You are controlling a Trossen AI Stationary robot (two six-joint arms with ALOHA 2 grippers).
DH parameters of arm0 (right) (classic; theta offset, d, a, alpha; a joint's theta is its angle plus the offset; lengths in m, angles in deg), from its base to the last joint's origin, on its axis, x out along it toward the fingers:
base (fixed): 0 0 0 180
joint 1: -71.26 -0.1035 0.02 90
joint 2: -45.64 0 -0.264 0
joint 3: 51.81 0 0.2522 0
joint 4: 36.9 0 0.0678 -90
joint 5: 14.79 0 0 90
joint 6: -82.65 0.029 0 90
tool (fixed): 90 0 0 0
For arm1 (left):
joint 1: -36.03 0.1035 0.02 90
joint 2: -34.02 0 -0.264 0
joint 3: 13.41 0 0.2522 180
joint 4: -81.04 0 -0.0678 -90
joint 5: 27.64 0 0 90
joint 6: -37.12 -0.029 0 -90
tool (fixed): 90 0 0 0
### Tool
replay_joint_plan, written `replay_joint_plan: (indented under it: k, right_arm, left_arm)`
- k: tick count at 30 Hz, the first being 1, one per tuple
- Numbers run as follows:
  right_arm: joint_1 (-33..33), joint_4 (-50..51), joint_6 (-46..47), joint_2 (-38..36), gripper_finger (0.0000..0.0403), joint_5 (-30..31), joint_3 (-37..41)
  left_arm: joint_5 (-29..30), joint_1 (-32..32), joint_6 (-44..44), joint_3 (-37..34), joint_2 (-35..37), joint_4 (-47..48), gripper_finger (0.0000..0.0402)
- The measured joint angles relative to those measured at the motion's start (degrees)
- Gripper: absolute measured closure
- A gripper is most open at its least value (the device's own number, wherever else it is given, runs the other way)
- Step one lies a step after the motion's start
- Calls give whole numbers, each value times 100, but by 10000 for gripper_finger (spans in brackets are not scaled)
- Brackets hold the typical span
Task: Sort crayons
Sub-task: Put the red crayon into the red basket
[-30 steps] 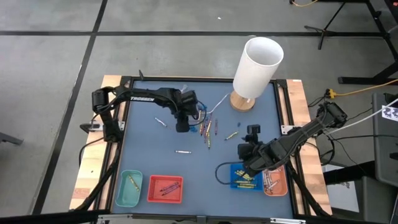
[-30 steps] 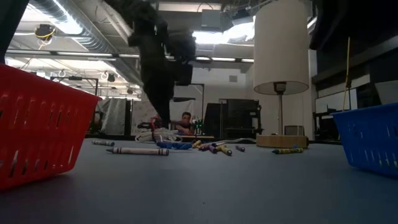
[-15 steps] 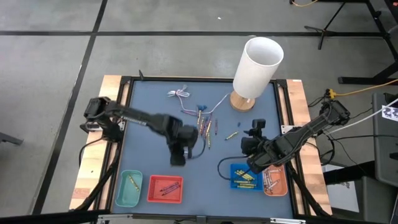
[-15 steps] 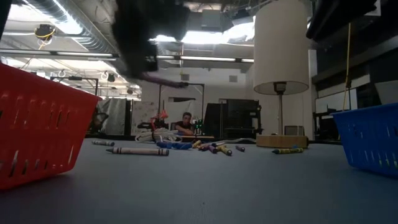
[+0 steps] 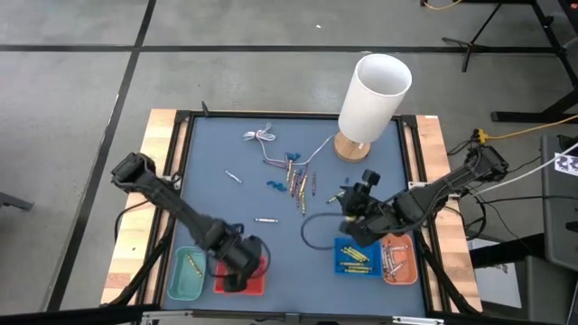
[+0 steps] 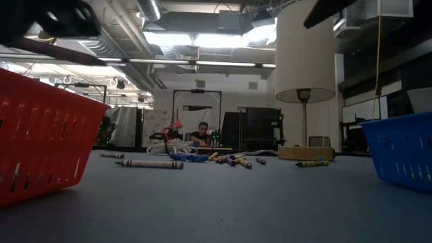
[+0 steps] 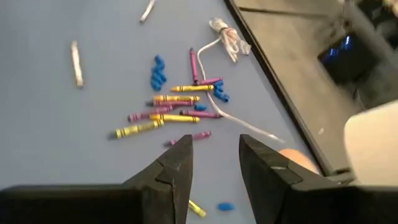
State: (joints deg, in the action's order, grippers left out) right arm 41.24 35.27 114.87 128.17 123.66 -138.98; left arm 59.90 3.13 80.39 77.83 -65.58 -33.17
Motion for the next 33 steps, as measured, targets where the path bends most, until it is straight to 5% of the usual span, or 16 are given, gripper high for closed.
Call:
replay_joint_plan:
  k: [7, 23, 33]
  right_arm:
    - [817, -179, 505, 262, 274, -543, 0]
    - [2683, -1276, 726, 1636, 274, -1705, 0]
    - [3363, -1544, 870, 2291, 275, -2628, 0]
  left_arm:
    - [940, -582, 30, 0, -2, -36, 393]
    - [863, -639, 187, -4, -2, -61, 391]
    - [1139, -617, 469, -4, -2, -64, 300]
